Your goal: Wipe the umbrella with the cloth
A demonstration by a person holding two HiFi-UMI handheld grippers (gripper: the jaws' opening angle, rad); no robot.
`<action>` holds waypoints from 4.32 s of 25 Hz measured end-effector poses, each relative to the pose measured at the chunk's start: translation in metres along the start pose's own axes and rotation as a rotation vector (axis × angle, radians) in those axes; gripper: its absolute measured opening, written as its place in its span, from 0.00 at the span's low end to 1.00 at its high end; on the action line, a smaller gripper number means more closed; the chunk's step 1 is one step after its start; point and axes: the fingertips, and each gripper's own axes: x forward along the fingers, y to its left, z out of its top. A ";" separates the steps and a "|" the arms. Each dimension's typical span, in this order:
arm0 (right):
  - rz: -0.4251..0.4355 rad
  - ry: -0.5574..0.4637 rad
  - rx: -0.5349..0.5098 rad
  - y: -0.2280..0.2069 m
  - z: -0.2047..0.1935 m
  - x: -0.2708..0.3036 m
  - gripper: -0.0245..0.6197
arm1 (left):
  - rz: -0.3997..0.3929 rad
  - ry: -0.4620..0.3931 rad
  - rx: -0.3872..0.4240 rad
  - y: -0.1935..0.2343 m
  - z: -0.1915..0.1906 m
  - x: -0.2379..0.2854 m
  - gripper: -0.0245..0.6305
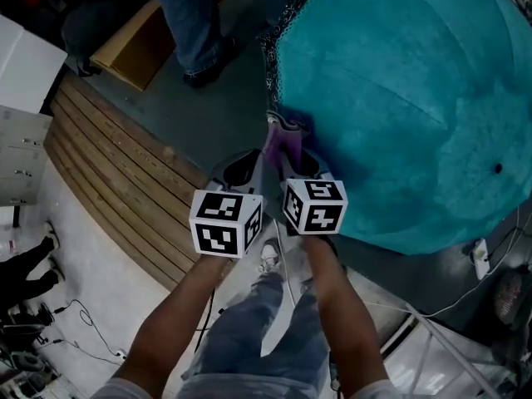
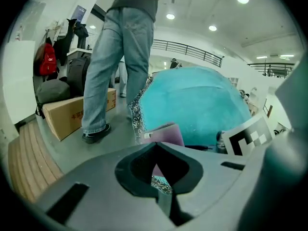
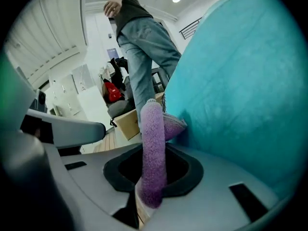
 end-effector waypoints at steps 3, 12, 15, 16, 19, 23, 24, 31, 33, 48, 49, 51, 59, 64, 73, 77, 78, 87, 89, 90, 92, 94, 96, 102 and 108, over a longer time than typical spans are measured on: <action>-0.014 -0.014 -0.009 -0.004 0.003 -0.017 0.16 | -0.025 0.003 0.000 -0.010 -0.002 0.001 0.05; -0.044 -0.080 -0.013 -0.034 0.025 -0.091 0.16 | -0.080 -0.001 0.007 -0.065 0.000 0.002 0.04; -0.049 -0.105 -0.006 -0.045 0.032 -0.117 0.16 | -0.088 -0.003 0.013 -0.087 0.002 0.000 0.05; -0.051 -0.113 -0.005 -0.049 0.034 -0.126 0.16 | -0.091 -0.003 0.018 -0.095 0.003 0.000 0.05; -0.060 -0.136 0.002 -0.063 0.040 -0.151 0.16 | -0.107 -0.009 0.028 -0.122 0.006 -0.002 0.05; -0.072 -0.173 0.011 -0.081 0.047 -0.186 0.16 | -0.139 -0.018 0.047 -0.162 0.008 -0.004 0.05; -0.074 -0.185 0.013 -0.085 0.049 -0.195 0.16 | -0.146 -0.021 0.052 -0.171 0.009 -0.004 0.05; -0.102 -0.279 0.054 -0.124 0.064 -0.258 0.16 | -0.190 -0.040 0.082 -0.233 0.014 -0.006 0.05; -0.116 -0.299 0.070 -0.139 0.066 -0.276 0.16 | -0.203 -0.043 0.089 -0.252 0.014 -0.005 0.05; -0.232 -0.390 0.154 -0.261 0.051 -0.396 0.16 | -0.320 -0.029 0.177 -0.406 0.004 0.017 0.05; -0.242 -0.394 0.160 -0.270 0.049 -0.404 0.16 | -0.327 -0.026 0.182 -0.416 0.002 0.019 0.05; -0.262 -0.405 0.176 -0.288 0.044 -0.419 0.16 | -0.341 -0.020 0.195 -0.436 -0.001 0.024 0.05; -0.357 -0.449 0.251 -0.361 0.018 -0.477 0.16 | -0.430 0.018 0.265 -0.520 -0.022 0.043 0.05; -0.404 -0.454 0.291 -0.410 -0.005 -0.501 0.16 | -0.473 0.041 0.310 -0.564 -0.036 0.057 0.05; -0.496 -0.406 0.366 -0.497 -0.067 -0.521 0.16 | -0.533 0.086 0.354 -0.620 -0.062 0.087 0.05; -0.549 -0.362 0.401 -0.536 -0.098 -0.525 0.16 | -0.552 0.102 0.371 -0.636 -0.070 0.098 0.05; -0.564 -0.348 0.407 -0.546 -0.107 -0.526 0.16 | -0.557 0.105 0.374 -0.639 -0.072 0.100 0.05; -0.709 -0.215 0.426 -0.595 -0.161 -0.549 0.16 | -0.560 0.114 0.383 -0.640 -0.086 0.102 0.05; -0.709 -0.220 0.420 -0.586 -0.157 -0.553 0.16 | -0.552 0.120 0.382 -0.632 -0.089 0.099 0.05; -0.702 -0.226 0.409 -0.578 -0.152 -0.555 0.16 | -0.546 0.121 0.380 -0.626 -0.089 0.097 0.05; -0.685 -0.244 0.379 -0.559 -0.139 -0.557 0.16 | -0.536 0.114 0.374 -0.615 -0.088 0.091 0.05; -0.670 -0.268 0.346 -0.535 -0.125 -0.561 0.16 | -0.532 0.102 0.364 -0.605 -0.084 0.083 0.05; -0.655 -0.292 0.315 -0.505 -0.112 -0.562 0.16 | -0.533 0.094 0.354 -0.592 -0.081 0.074 0.05; -0.567 -0.363 0.252 -0.394 -0.073 -0.540 0.16 | -0.514 0.073 0.312 -0.528 -0.071 0.043 0.05; -0.416 -0.389 0.160 -0.280 -0.028 -0.484 0.16 | -0.448 0.037 0.248 -0.438 -0.060 0.021 0.05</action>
